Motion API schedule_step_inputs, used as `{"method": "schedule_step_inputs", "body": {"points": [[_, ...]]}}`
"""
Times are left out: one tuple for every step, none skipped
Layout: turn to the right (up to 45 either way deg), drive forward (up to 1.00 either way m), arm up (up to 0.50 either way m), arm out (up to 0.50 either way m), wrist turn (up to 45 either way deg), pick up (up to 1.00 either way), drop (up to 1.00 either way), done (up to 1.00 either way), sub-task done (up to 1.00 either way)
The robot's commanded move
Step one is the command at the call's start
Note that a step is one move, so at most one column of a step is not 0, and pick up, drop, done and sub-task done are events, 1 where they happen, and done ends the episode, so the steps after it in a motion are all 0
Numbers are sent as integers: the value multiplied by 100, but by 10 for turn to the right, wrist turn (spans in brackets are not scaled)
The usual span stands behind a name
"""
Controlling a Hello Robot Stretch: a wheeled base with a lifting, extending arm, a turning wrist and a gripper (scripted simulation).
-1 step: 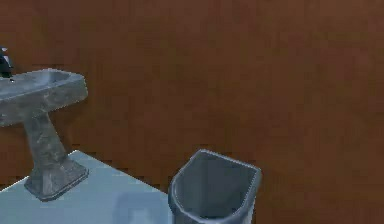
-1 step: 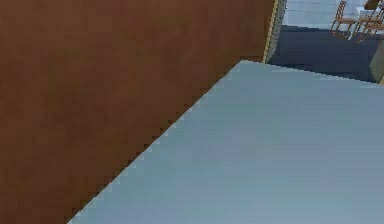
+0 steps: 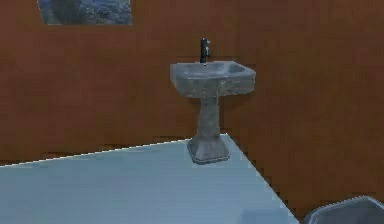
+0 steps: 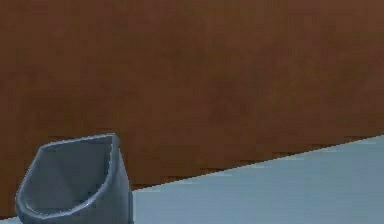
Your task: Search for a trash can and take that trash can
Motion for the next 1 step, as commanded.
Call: {"method": "schedule_step_inputs", "body": {"points": [[-450,0,0,0,0,0,0,0,0]]}}
